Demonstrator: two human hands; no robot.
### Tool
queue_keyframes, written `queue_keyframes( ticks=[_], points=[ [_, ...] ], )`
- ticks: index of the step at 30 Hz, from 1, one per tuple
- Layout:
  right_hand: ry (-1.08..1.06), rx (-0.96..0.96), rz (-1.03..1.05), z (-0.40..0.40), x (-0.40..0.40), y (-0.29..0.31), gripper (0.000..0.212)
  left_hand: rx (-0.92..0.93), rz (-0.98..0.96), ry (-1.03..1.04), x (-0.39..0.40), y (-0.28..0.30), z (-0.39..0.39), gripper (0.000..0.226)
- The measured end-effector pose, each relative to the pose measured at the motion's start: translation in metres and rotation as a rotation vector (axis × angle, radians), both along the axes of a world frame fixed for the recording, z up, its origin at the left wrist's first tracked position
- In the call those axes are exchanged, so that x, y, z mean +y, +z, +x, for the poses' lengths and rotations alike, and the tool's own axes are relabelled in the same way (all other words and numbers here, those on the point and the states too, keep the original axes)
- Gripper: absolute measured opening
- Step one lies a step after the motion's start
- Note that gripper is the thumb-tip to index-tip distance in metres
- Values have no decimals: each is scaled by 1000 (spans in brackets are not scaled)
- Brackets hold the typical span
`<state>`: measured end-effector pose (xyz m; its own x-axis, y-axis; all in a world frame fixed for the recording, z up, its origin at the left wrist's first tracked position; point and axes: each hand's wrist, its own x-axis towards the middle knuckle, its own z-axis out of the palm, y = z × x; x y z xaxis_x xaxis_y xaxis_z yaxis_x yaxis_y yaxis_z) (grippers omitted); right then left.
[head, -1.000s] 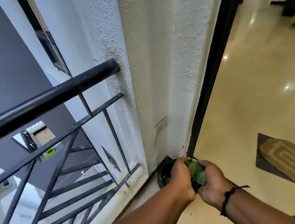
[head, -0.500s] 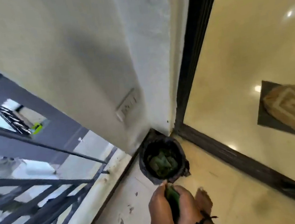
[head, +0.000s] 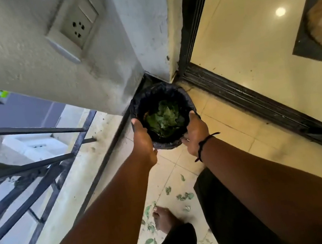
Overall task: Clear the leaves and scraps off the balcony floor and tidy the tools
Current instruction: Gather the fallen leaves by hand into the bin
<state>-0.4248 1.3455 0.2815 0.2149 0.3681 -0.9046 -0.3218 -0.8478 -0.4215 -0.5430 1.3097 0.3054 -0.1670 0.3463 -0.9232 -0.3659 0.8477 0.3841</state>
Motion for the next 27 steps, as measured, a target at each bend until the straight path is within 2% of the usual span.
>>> queue_keyframes(
  ticks=[1,2,3,5,8,10,12,14,16,20,24,27],
  points=[
    [-14,30,-166,5,-19,7,57,41,1,-113,-9,3,-3,77],
    [64,26,-161,8,-32,1,53,117,-4,-221,-22,6,-4,75],
    [121,-19,-123,20,-53,-12,49,200,1,-362,-33,8,-6,72],
    [342,-93,-86,26,-72,0,39,371,48,-709,-62,16,-17,67],
    [603,-269,-38,44,-120,-6,54,492,65,-1130,-108,33,-29,69],
    [752,-357,48,62,-153,-30,35,555,68,-1337,-136,55,-35,71],
    [882,-437,99,51,-159,12,23,615,82,-1476,-158,77,-42,71],
    [1037,-422,120,35,-165,77,27,660,100,-1520,-176,103,-48,72],
    [1187,-401,159,19,-172,120,41,700,112,-1504,-194,131,-58,71],
    [1656,-511,305,-6,-180,193,57,793,113,-1435,-228,180,-81,71],
    [1983,-614,517,-34,-188,245,63,906,91,-1294,-255,223,-102,73],
    [2096,-754,707,-55,-189,270,65,967,116,-1206,-262,251,-111,74]
  ],
)
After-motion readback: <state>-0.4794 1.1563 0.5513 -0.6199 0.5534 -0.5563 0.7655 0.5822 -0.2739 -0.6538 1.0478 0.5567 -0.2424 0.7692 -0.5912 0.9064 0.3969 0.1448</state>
